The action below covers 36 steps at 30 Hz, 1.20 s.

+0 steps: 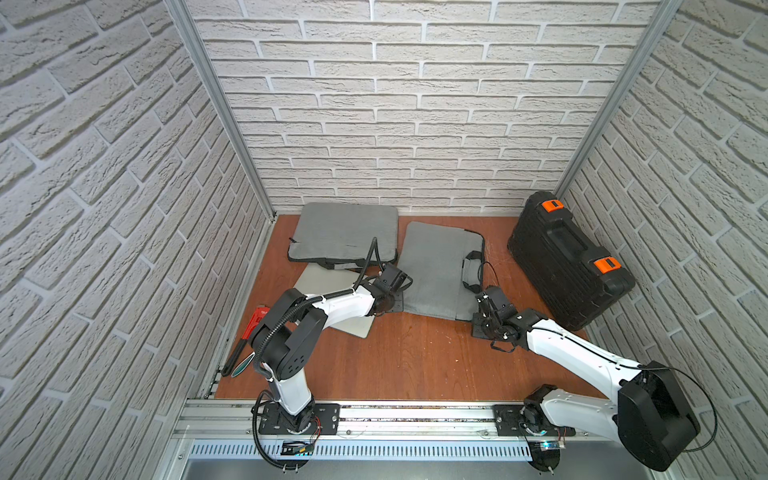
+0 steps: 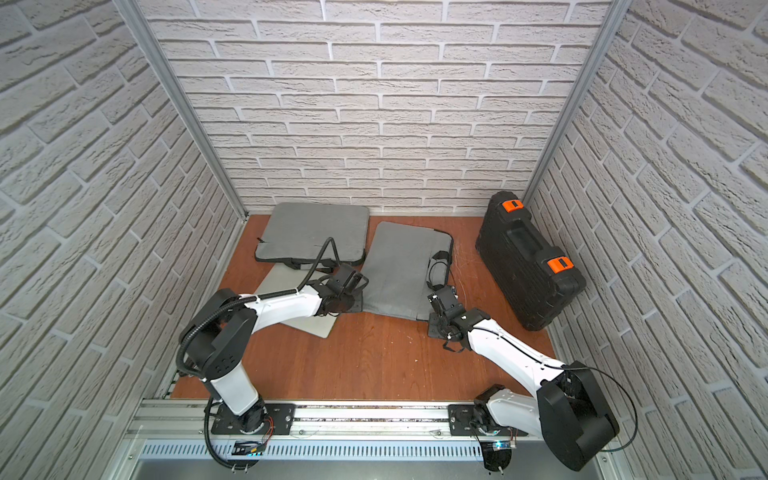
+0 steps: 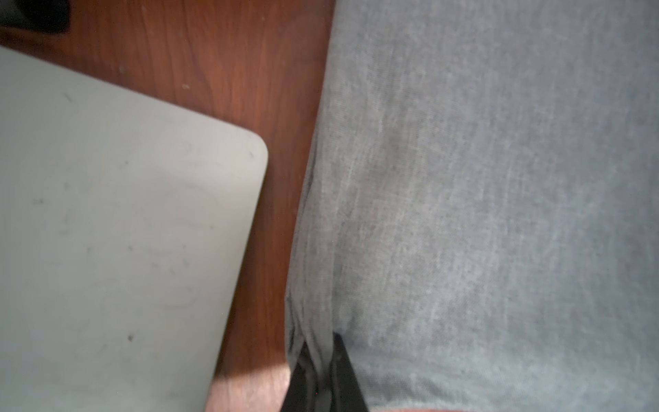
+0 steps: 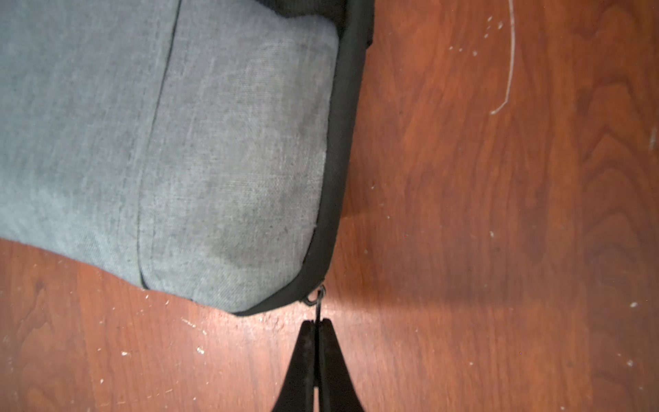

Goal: Open the zippered laptop bag and take out the laptop
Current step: Adjust the zippered laptop bag at the center of the board.

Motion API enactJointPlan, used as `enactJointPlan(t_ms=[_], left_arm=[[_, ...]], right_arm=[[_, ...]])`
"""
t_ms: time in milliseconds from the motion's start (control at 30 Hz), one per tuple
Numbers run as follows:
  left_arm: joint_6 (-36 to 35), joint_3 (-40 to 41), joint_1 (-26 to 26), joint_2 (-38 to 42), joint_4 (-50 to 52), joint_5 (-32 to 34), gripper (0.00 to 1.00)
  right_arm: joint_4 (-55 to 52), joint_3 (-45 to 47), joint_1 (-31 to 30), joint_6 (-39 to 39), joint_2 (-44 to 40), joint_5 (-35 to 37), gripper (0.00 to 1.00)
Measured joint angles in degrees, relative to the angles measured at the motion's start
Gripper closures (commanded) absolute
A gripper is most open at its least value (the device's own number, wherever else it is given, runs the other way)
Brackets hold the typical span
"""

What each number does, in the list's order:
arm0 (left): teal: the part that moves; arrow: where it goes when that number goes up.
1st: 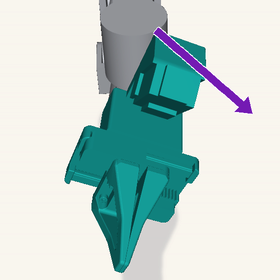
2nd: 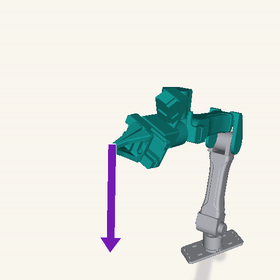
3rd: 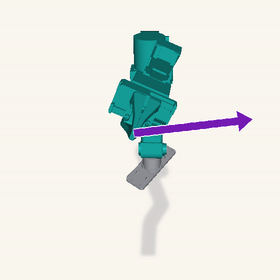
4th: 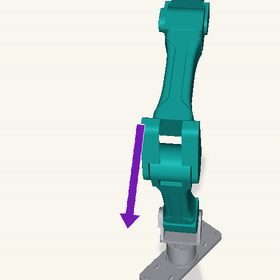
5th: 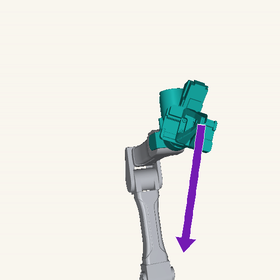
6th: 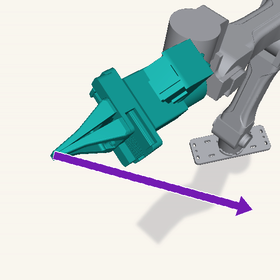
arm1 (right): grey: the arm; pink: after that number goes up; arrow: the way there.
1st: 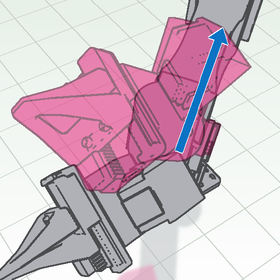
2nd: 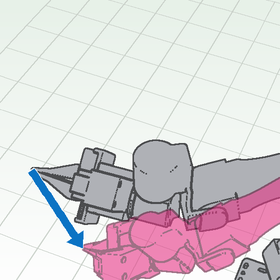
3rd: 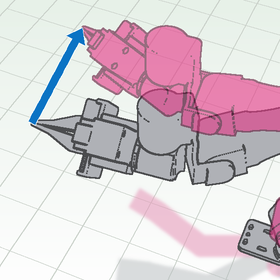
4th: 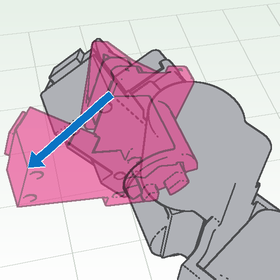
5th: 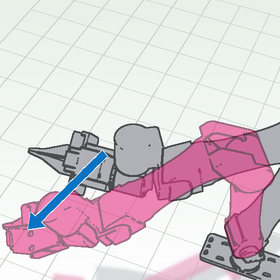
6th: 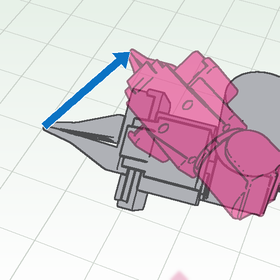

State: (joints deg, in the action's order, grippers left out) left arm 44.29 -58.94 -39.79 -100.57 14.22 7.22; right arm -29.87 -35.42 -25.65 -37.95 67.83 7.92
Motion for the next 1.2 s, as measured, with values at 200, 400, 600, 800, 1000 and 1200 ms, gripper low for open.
enactJointPlan(t_ms=[200, 400, 600, 800, 1000, 1200], left_arm=[[-2.45, -3.91, 1.99, -2.97, 0.92, 0.2, 0.87], [-3.67, -7.58, 4.37, -5.97, 0.85, 0.22, 0.76], [-4.17, -10.91, 5.09, -8.74, 0.35, -0.68, 0.49], [-3.23, -10.67, 5.14, -8.26, -0.11, -1.73, 0.41], [1.01, -2.84, 4.11, 1.75, 0.04, -1.25, 0.23], [7.72, 3.21, -3.34, 9.51, -2.71, -0.85, 0.23]], right_arm=[[-0.04, 1.53, -3.74, -1.2, -2.27, -2.03, 0.94], [0.11, 1.79, -11.47, -4.92, -1.16, -3.19, 0.94], [0.5, 1.53, -19.15, -9.2, 2.91, -3.26, 0.94], [0.39, 0.22, -22.49, -11.5, 5.29, -3.08, 0.94], [0.48, -0.72, -22.6, -12.04, 5.92, -2.99, 0.94], [0.87, -1.27, -22.62, -12.0, 6.71, -3.04, 0.94]])
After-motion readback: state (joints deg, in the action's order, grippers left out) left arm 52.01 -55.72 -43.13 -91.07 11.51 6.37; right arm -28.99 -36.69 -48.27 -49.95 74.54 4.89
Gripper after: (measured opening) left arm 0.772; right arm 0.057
